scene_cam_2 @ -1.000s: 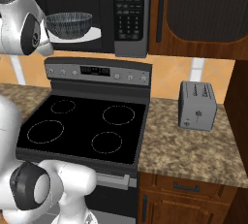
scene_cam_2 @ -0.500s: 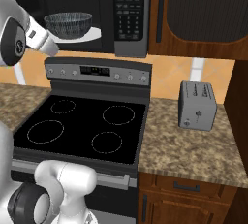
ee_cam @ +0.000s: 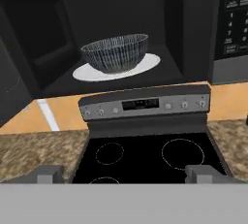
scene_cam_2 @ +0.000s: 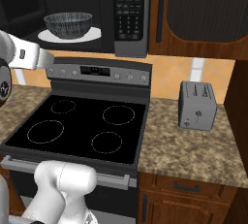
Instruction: Open the microwave, place the bowl with waffle inside the microwave, then close the microwave door and turn it on.
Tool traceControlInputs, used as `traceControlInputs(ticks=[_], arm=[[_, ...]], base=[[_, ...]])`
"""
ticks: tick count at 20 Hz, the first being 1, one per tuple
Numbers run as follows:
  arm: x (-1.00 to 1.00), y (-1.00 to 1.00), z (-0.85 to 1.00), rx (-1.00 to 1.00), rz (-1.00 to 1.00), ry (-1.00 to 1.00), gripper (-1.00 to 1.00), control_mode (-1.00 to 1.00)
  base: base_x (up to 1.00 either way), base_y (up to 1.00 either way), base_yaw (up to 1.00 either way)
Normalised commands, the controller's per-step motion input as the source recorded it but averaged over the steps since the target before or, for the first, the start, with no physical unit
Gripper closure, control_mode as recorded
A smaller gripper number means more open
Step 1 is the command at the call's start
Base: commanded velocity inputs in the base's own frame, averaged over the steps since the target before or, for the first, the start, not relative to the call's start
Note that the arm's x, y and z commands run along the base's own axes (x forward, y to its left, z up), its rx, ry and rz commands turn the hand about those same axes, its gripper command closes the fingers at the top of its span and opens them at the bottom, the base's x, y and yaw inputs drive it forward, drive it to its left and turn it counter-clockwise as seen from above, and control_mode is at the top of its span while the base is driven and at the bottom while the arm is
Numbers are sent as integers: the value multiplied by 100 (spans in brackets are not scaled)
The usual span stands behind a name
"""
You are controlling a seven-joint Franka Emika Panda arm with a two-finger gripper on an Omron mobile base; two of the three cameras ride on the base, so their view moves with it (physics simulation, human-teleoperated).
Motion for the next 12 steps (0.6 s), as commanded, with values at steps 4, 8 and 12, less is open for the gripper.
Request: traceControlInputs(ticks=[4, 8, 12], arm=[[-45, 0, 0, -2, 17, -28, -100, -100], [-24, -1, 0, 0, 3, 0, -100, -100], [-16, 0, -5, 0, 0, 0, -100, -100]], base=[[0, 0, 0], [0, 0, 0], [0, 0, 0]])
